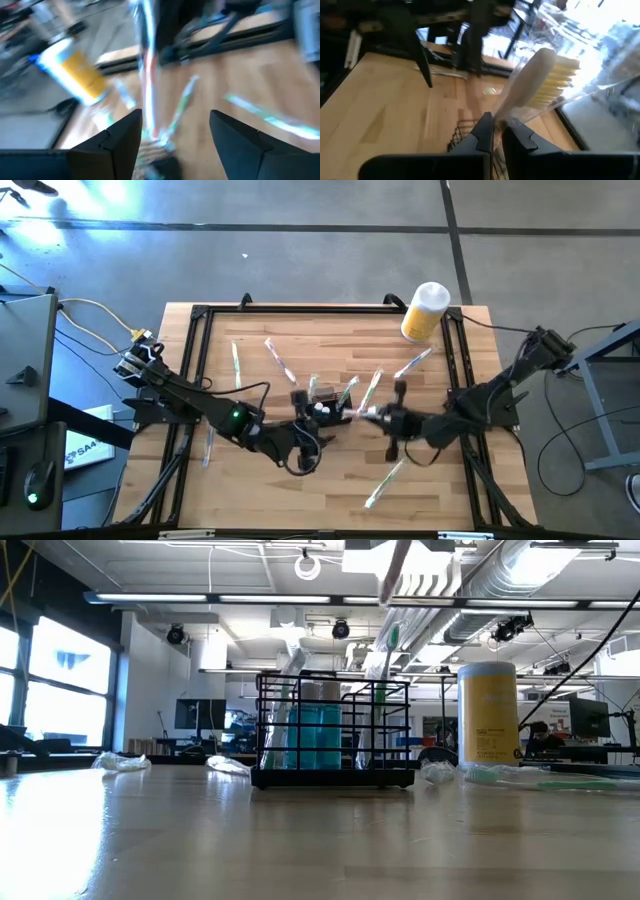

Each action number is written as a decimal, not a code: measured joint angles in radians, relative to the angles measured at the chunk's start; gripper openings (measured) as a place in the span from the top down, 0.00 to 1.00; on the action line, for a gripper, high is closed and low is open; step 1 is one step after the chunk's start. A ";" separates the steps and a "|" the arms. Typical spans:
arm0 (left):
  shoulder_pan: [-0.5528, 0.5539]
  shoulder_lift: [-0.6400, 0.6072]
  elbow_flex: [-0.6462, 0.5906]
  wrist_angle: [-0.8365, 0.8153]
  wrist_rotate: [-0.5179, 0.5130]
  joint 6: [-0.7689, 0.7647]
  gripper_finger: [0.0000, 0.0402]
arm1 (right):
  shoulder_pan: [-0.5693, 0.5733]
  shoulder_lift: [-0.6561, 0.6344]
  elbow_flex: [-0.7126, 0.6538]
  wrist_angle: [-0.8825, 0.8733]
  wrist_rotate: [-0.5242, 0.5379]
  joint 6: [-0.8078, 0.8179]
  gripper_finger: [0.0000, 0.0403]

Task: Pick & Place toothbrushing station
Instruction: Put the orange toothbrush into the black mesh organizer

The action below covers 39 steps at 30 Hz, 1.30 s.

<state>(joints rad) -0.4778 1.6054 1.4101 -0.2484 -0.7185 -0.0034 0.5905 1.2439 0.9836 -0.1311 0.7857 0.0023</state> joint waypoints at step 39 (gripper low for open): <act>0.000 0.000 0.000 -0.295 -0.085 -0.294 0.43 | -0.323 0.255 -0.003 -0.084 -0.217 0.265 0.97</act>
<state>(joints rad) -0.4778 1.6051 1.4101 -0.5434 -0.8036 -0.2976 0.2675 1.4991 0.9806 -0.2154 0.5686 0.2675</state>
